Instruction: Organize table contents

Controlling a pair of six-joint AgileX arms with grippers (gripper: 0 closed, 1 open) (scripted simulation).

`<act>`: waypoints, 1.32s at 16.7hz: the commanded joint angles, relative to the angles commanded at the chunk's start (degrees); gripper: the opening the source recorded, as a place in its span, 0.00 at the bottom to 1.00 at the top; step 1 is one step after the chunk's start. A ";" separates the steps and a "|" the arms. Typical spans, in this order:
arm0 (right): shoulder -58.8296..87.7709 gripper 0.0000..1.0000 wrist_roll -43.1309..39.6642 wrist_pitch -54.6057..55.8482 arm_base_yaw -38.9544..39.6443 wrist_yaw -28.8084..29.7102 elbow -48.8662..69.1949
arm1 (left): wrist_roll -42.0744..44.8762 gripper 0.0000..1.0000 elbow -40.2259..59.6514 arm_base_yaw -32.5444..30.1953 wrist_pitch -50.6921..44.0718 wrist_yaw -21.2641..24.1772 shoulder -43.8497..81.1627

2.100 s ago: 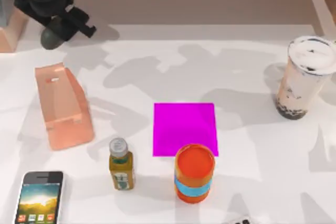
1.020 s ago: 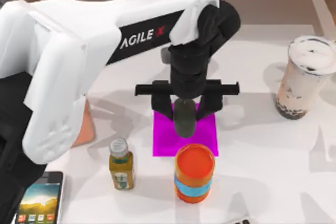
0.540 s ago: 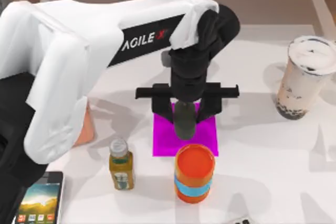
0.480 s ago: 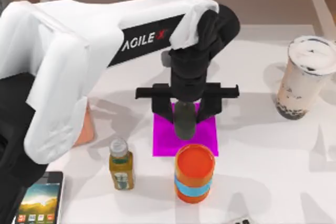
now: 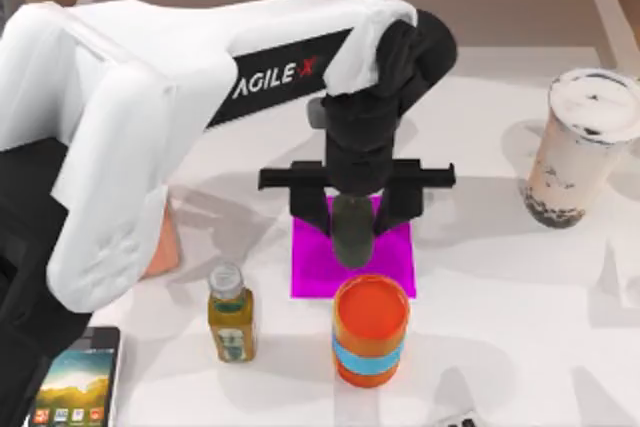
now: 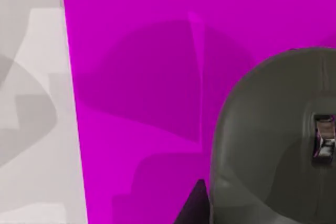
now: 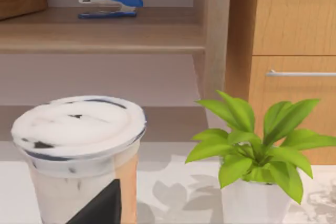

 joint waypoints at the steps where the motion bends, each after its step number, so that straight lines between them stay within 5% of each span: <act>1: 0.00 1.00 0.00 0.00 0.00 0.00 0.00 | 0.00 0.53 0.00 0.00 0.00 0.00 0.00; 7: 0.00 1.00 0.00 0.00 0.00 0.00 0.00 | 0.00 0.98 0.00 0.00 0.00 0.00 0.00; 22: 0.00 1.00 0.00 0.00 0.00 0.00 0.00 | 5.68 1.00 -2.91 1.80 0.88 0.01 -9.11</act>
